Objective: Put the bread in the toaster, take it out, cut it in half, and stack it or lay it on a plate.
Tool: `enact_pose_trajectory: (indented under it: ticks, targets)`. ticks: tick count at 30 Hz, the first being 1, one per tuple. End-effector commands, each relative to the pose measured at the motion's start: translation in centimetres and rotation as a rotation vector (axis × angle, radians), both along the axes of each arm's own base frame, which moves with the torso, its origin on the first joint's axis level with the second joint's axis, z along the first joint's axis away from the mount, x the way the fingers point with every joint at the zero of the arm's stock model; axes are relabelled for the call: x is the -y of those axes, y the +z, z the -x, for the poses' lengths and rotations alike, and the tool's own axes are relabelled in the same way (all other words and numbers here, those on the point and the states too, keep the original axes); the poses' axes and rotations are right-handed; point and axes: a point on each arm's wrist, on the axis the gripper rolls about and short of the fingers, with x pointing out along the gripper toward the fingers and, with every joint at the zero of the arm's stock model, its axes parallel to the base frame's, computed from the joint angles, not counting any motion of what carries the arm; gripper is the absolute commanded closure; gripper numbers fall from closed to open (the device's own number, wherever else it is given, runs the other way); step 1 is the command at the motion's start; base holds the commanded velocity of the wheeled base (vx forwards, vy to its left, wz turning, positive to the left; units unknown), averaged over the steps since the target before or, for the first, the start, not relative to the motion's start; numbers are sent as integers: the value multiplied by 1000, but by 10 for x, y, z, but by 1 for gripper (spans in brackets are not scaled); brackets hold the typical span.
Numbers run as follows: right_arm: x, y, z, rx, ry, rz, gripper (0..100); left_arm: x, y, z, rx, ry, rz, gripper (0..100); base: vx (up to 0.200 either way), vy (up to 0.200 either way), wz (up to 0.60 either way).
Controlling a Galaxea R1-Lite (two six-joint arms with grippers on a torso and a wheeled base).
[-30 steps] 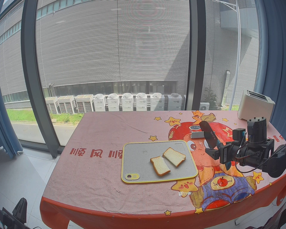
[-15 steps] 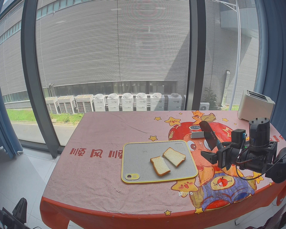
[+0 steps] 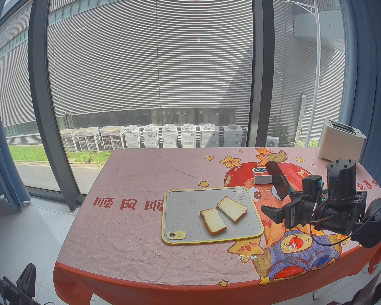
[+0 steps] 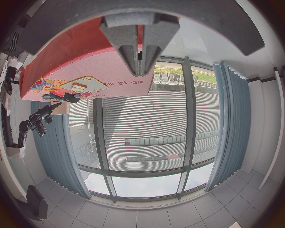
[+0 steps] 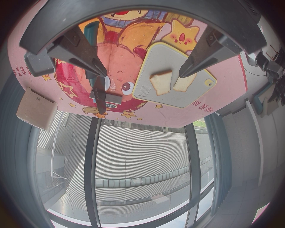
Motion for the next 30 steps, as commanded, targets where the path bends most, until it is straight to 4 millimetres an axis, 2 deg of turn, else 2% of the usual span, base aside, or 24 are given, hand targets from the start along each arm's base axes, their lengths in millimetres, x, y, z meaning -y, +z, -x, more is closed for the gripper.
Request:
enact_pose_trajectory:
  ticks: [1, 11, 15, 21, 30]
  targets:
    - [-2, 4, -6, 14, -6, -5, 0, 0, -5, 0, 0, -1, -1, 100, 0, 0, 0]
    - [-14, -1, -35, 12, -15, -3, 0, 0, -5, 0, 0, -1, 1, 100, 0, 0, 0]
    - [-25, -3, -56, 19, -16, -7, 0, 0, -5, 0, 0, -1, -1, 100, 0, 0, 0]
    - [-35, -10, -74, 18, -13, -4, 0, 0, -5, 0, 0, -1, -1, 100, 0, 0, 0]
    - [-39, -28, -85, -11, -6, 31, 0, 0, -5, 0, 1, -1, -1, 100, 0, 0, 0]
